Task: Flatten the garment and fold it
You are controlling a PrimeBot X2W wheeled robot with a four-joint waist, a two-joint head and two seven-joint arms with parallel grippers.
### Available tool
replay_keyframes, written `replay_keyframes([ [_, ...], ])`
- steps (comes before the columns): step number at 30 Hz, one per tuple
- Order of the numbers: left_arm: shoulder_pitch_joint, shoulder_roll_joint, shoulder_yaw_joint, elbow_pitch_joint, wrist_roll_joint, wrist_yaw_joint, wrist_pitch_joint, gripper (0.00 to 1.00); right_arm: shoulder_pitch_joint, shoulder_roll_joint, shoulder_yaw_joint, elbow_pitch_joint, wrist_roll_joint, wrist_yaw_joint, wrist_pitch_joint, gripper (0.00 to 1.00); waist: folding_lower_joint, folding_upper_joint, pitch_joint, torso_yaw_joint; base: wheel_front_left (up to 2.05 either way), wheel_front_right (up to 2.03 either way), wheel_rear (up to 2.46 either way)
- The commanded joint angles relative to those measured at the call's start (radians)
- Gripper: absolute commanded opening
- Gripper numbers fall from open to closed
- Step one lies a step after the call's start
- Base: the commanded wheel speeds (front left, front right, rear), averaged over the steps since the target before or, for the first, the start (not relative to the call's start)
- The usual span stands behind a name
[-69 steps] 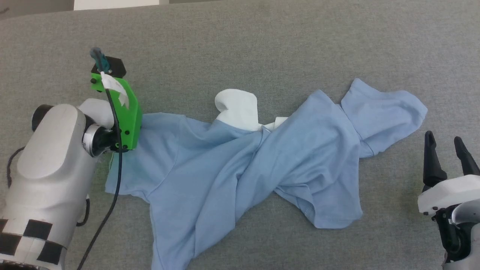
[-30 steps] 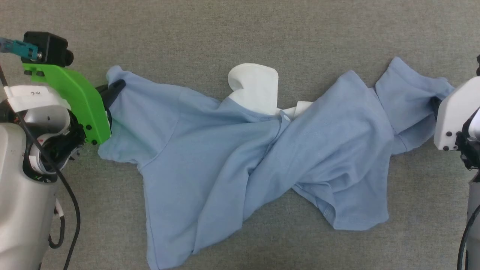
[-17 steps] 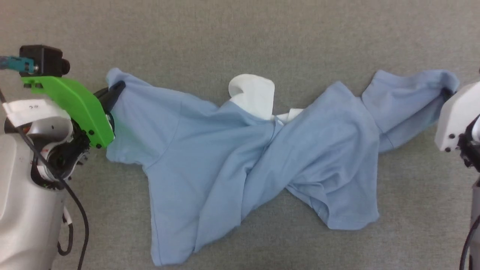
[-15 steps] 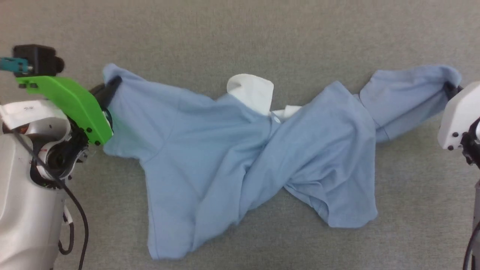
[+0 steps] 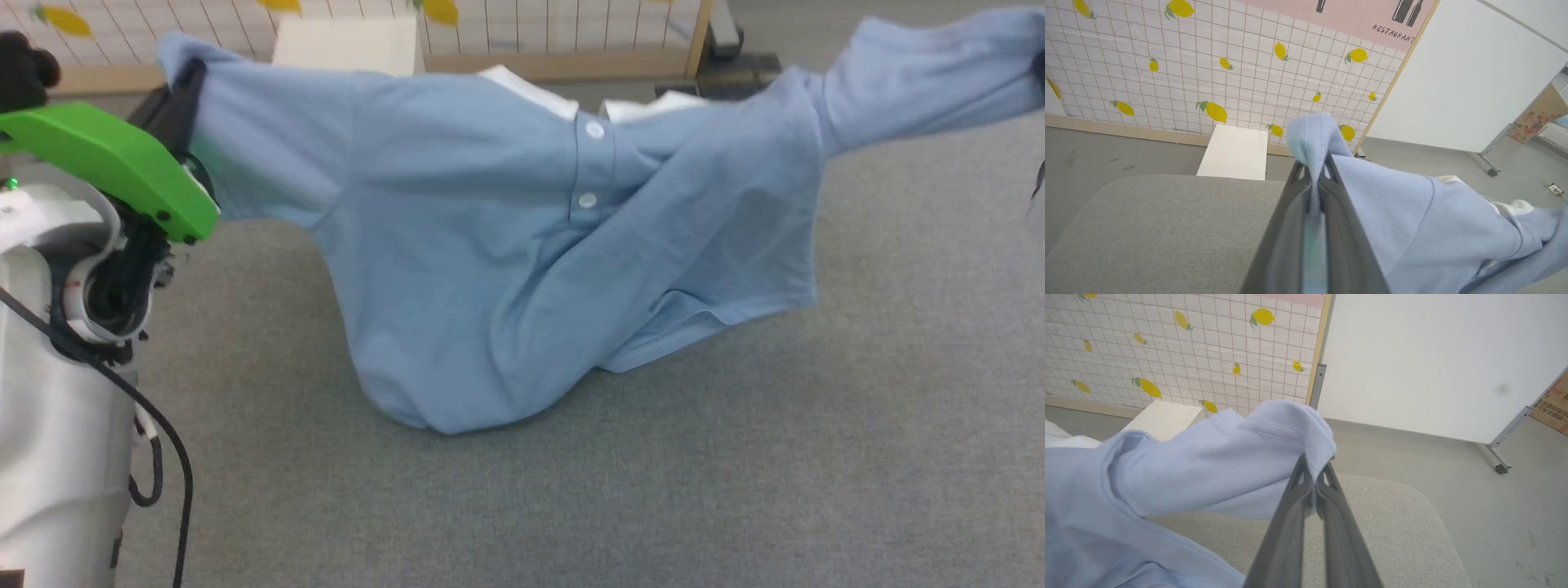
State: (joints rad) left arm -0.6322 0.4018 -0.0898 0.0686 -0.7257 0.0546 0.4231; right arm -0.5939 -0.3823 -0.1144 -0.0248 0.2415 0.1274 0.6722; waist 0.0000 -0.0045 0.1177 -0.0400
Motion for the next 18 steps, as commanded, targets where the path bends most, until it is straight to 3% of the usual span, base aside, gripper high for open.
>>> replay_keyframes([
  [1,-0.020,0.006,0.009,0.002,0.009,0.010,-0.009,0.00,-0.028,-0.013,-0.001,0.005,0.016,0.003,-0.021,0.00,0.0000,0.0045,-0.109,0.012,0.00,0.00,0.00],
  [8,-0.070,0.032,0.038,-0.010,0.029,0.041,-0.028,0.00,-0.080,-0.071,0.023,0.022,0.056,0.003,-0.057,0.00,0.0000,0.0045,-0.152,0.017,0.00,0.00,0.00],
  [18,-0.116,0.046,0.046,-0.006,0.024,0.055,-0.009,0.00,-0.151,-0.089,0.053,0.048,0.071,0.003,-0.100,0.00,0.0000,0.0045,-0.158,0.025,0.00,0.00,0.00],
])
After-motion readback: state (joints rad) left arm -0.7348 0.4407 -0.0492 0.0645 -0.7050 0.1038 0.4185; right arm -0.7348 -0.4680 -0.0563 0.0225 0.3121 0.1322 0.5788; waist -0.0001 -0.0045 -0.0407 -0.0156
